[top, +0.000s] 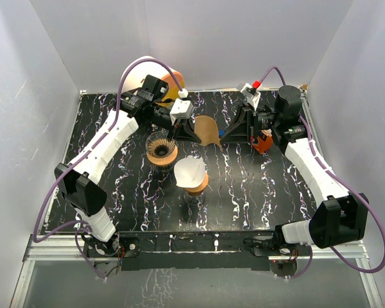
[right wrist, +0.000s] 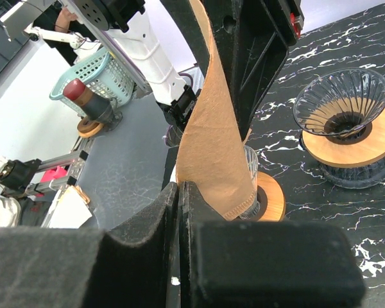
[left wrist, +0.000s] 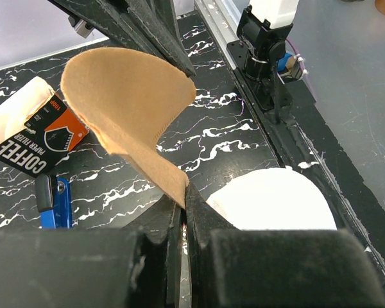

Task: Place the coffee filter in the dripper
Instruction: Pick up the coffee filter from the coffee filter holder.

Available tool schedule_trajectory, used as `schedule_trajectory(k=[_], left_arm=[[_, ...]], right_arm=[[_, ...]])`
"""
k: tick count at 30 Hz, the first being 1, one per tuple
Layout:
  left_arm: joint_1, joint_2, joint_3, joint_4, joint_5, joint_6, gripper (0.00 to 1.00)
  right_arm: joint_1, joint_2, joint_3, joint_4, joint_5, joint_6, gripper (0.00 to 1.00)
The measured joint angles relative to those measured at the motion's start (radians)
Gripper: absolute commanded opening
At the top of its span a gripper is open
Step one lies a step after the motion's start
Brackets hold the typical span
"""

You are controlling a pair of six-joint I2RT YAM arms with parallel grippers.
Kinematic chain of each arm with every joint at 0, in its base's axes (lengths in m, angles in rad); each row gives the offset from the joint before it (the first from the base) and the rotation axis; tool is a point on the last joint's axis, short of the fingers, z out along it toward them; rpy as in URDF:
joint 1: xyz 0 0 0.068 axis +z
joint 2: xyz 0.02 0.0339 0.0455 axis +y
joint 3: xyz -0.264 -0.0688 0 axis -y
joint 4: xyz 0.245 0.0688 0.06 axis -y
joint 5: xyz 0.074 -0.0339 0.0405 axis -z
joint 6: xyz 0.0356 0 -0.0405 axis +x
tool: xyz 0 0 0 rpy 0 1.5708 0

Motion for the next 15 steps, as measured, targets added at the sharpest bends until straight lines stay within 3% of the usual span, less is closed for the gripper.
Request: schedule_trajectory(k=[15], left_arm=[[-0.005,0.000,0.000,-0.008,-0.016,0.015,0.00]], right_arm=[[0.000,0.000,-0.037,0.039,0.047,0.048,0.00]])
